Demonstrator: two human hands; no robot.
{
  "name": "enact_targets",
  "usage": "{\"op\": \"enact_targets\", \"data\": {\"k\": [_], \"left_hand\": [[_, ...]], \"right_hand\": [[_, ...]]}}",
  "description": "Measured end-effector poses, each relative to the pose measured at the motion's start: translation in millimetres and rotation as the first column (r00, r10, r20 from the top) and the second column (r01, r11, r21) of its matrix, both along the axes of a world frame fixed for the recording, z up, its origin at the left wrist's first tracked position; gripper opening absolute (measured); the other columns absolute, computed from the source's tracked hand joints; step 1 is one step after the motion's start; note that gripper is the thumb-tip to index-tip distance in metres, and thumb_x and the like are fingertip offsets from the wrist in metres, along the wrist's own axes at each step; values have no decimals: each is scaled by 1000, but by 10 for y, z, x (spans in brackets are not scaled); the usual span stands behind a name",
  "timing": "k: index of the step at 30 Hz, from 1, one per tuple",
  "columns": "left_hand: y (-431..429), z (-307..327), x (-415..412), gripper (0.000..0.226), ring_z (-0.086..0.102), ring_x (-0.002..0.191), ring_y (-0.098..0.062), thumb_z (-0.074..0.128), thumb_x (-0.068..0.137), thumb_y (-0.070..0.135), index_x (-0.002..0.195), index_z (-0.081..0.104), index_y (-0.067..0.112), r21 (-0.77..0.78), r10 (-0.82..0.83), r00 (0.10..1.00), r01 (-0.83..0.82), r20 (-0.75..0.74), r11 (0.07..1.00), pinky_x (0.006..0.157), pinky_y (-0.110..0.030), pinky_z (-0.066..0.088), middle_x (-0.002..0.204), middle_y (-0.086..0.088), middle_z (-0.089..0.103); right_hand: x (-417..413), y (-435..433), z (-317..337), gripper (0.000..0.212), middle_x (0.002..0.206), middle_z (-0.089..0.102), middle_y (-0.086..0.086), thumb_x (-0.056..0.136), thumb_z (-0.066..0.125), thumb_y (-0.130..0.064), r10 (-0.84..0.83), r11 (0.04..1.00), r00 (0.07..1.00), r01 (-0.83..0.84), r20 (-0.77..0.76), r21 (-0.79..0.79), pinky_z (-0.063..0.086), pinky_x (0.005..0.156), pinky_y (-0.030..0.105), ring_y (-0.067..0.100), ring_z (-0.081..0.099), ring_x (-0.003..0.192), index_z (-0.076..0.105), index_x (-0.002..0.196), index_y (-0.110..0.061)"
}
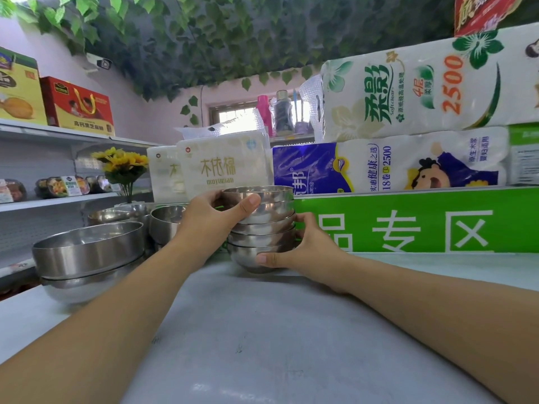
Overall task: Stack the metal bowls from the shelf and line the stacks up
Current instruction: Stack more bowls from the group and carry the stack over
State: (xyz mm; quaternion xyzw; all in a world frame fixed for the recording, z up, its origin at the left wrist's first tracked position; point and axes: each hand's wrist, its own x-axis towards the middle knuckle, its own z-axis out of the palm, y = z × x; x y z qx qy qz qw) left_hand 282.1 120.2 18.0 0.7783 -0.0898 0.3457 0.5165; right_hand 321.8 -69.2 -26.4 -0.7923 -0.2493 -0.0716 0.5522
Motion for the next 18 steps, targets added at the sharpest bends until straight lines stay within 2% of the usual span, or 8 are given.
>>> {"op": "enact_targets", "data": {"k": [3,6,8,11,15,17,18], "left_hand": [[-23,9,-11,49,67,97,-12,79,70,55,103,71,20,-4,1,1000,-1,15,1000,80,-24,52,99,6,74],[-31,19,-6,36,66,96,-9,79,72,51,97,70,28,1,-14,1000,14,8,1000,76,-21,49,97,10,73],[-53,52,-26,41,67,95,-10,79,70,53,98,71,24,-14,-34,999,34,12,999,77,-22,50,96,9,74],[-133,147,-96,57,70,94,-13,81,62,59,99,74,15,-47,-78,996,80,45,996,86,-29,54,94,7,77],[-362,261,-216,65,73,92,-19,83,59,64,95,74,11,-75,-130,989,135,74,988,88,-36,57,91,0,77],[-554,293,-286,66,73,91,-20,83,58,64,96,73,10,-82,-169,981,177,94,981,83,-33,58,91,-1,77],[-673,305,-335,67,73,90,-19,82,58,64,96,73,10,-83,-192,976,201,99,976,79,-30,57,91,-1,77]], "right_hand": [[-7,-11,4,92,103,59,-22,58,99,-33,-16,999,1000,16,-1,36,43,69,7,-8,57,92,40,129,-30],[-37,-23,41,96,109,63,-17,56,100,-33,-20,999,1000,20,-12,37,47,75,10,0,61,101,42,133,-30],[-86,-65,95,96,110,67,-13,57,100,-31,-19,999,1000,20,-19,43,51,78,14,4,65,102,44,135,-28],[-225,-204,233,87,103,74,-9,59,99,-23,-8,998,1000,10,-26,64,54,70,13,4,71,93,47,128,-29],[-452,-500,418,93,105,77,-5,57,100,-23,-43,999,999,44,-20,25,59,89,30,10,74,98,47,134,-27],[-612,-724,490,97,104,78,-6,55,101,-28,-75,997,997,75,-13,4,57,92,31,9,74,98,46,134,-30],[-698,-856,513,96,104,78,-7,54,102,-29,-89,996,996,89,-10,4,58,88,29,8,74,97,47,132,-31]]}}
